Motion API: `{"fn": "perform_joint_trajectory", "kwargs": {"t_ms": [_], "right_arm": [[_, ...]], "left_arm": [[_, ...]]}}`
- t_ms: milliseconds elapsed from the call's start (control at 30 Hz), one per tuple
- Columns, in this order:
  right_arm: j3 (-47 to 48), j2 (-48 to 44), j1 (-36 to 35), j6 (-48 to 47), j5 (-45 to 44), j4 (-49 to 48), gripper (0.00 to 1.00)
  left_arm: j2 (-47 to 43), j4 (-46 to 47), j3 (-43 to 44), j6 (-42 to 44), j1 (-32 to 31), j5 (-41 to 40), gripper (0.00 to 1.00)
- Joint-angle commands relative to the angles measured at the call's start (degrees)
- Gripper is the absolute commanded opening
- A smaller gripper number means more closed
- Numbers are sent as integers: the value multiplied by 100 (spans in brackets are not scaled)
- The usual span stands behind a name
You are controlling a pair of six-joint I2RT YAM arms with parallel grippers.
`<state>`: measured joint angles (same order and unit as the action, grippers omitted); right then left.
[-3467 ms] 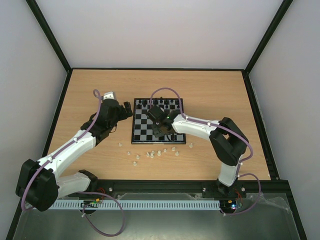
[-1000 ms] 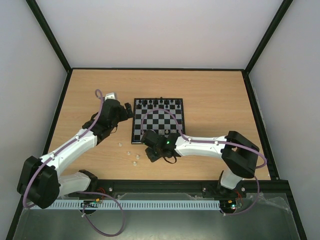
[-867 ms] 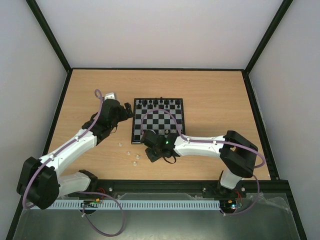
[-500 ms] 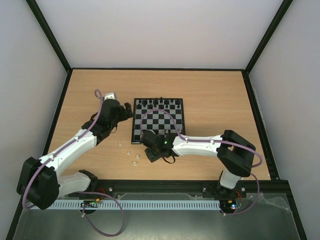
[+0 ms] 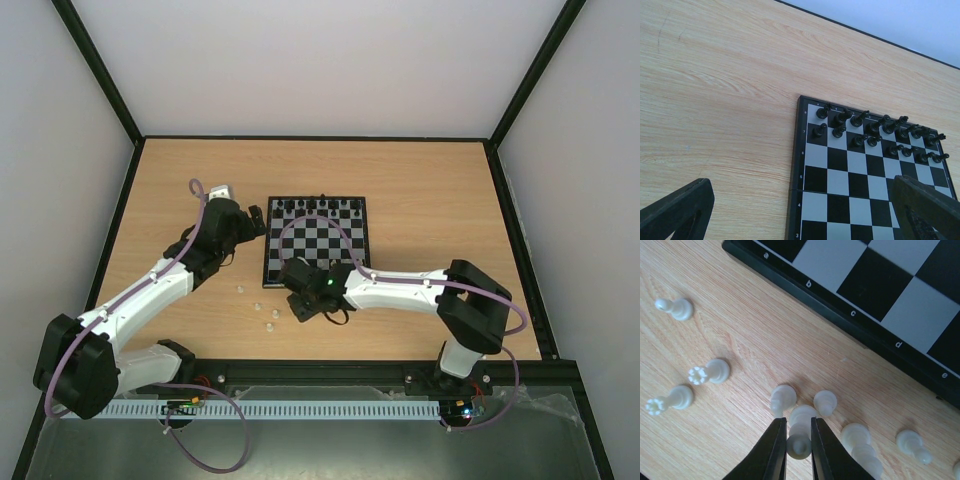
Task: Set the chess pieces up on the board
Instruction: Pick up the chess piece at the center of the board, then place the chess piece on the chessboard.
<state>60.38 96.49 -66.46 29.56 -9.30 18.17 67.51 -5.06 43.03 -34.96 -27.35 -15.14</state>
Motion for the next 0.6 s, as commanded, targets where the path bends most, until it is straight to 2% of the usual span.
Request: {"fn": "perform_joint_trajectory", "kwargs": {"t_ms": [0, 267, 567], "right_arm": [[347, -323, -52, -80, -182, 550, 15], [883, -340, 49, -223, -786, 1005, 16], [1020, 19, 751, -521, -582, 755, 15]], "left_arm": [[-101, -12, 13, 18, -7, -51, 100], [-106, -8, 12, 18, -7, -53, 99], [-107, -13, 6, 23, -7, -77, 99]]}}
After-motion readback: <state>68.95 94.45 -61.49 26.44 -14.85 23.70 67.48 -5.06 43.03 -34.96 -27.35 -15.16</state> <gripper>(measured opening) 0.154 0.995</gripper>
